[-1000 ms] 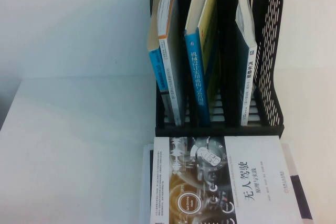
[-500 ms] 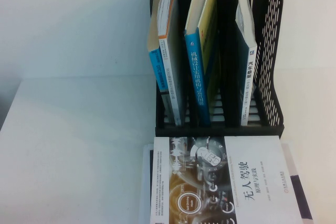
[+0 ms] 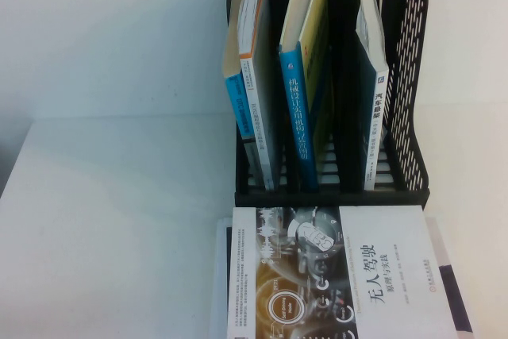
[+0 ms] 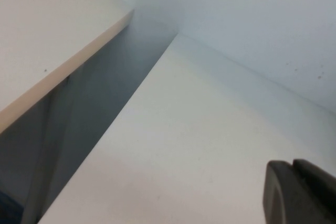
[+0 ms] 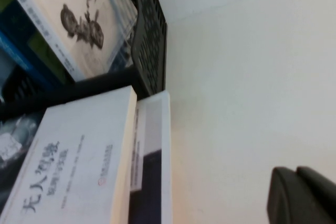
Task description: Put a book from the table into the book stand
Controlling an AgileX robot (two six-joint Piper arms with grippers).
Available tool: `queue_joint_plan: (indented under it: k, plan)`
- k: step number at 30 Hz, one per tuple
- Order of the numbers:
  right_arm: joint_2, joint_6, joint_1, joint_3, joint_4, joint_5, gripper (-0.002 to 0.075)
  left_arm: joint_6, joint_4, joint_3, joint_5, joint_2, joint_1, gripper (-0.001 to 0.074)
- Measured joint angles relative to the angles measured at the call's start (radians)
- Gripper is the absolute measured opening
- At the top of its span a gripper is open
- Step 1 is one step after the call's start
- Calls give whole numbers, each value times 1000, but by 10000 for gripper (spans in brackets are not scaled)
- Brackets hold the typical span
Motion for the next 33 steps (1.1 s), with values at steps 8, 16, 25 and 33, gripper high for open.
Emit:
queue_joint_plan:
  k: [8,16,25,33]
  plan:
    - [0,0,0,10,176,-346,-3,0,31,2,-234,0,0,-4]
    - [0,-4,0,10,258,-520,-3,0,48,2,-595,0,0,-4]
    - [0,51,0,-27,270,-794,-3,0,-106,2,-849,0,0,-4]
    - [0,51,0,-313,159,-722,-3,0,-168,-191,-695,0,0,-4]
